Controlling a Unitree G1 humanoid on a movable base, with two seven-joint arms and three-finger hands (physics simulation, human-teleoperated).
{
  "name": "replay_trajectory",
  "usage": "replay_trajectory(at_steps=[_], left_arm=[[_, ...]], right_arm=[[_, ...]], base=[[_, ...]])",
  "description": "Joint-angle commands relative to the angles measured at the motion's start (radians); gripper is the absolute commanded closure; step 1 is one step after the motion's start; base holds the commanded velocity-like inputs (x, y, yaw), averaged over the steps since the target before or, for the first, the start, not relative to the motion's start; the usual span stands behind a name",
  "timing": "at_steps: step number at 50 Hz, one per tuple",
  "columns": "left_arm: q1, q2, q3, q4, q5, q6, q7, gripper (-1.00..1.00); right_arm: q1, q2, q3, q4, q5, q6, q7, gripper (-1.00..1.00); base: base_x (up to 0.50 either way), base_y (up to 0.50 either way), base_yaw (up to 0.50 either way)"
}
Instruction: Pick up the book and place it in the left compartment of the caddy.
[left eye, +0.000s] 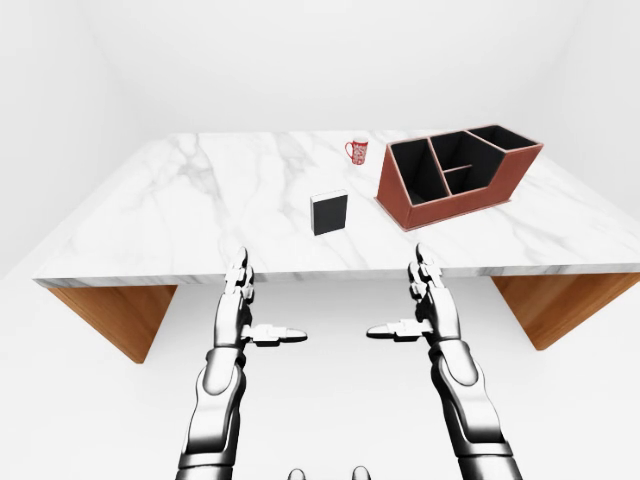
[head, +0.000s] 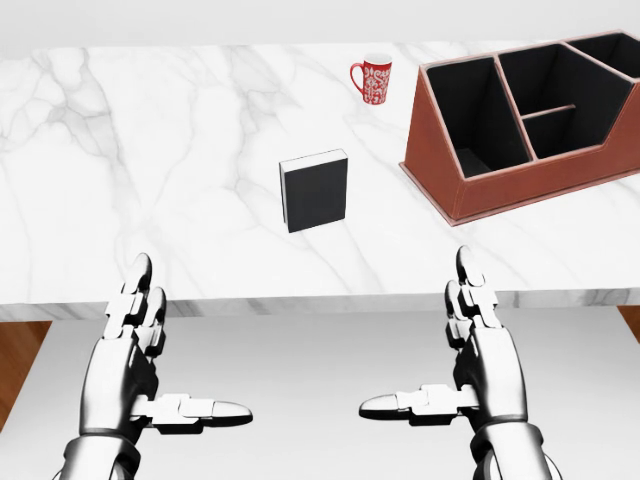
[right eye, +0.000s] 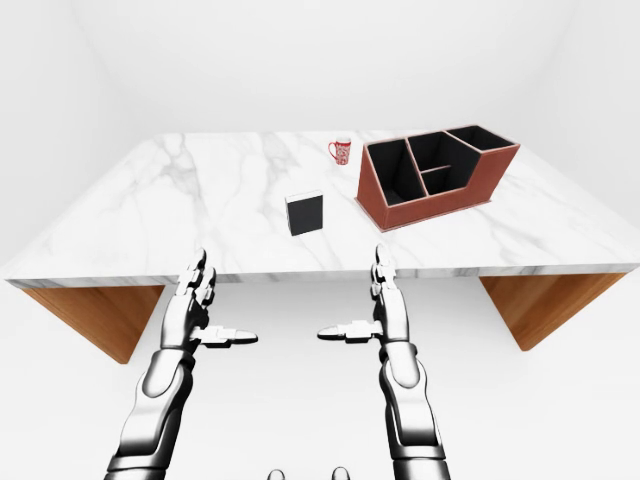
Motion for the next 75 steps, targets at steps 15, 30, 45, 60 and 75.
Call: replay_trajectory(at_steps=[15,30,45,60,75], left_arm=[[0.01,-0.002,-0.004,-0.026,0.002,0.014,-0.001,-1.0],[0.0,0.0,-0.002,0.001,0.004,-0.003,-0.002,-1.0],[0.004,-0.001,-0.003,-0.005,0.005,-0.001,-0.002,-1.0],[0.001,0.0,-0.002,-0.002,0.002,-0.002,-0.006,-1.0],[-0.001,0.0,-0.003,0.007,0.007,-0.009,-0.006,-1.0]], right_arm=[[0.001,0.0,0.001,0.002,-0.003,-0.002,0.001,-1.0],[0.001,-0.001,0.004,0.0,-0.017,0.003,-0.004,-1.0],[-0.002,-0.001,0.006,0.01,-0.032,0.002,-0.007,-1.0],[-0.006,-0.001,0.005,0.018,-0.033,-0.002,-0.007,-1.0],[-0.006,-0.001,0.006,0.018,-0.034,-0.006,-0.005,-1.0]], base=[[0.0,0.0,0.0],[0.0,0.0,0.0],[0.0,0.0,0.1],[0.0,0.0,0.22],[0.0,0.0,0.22]])
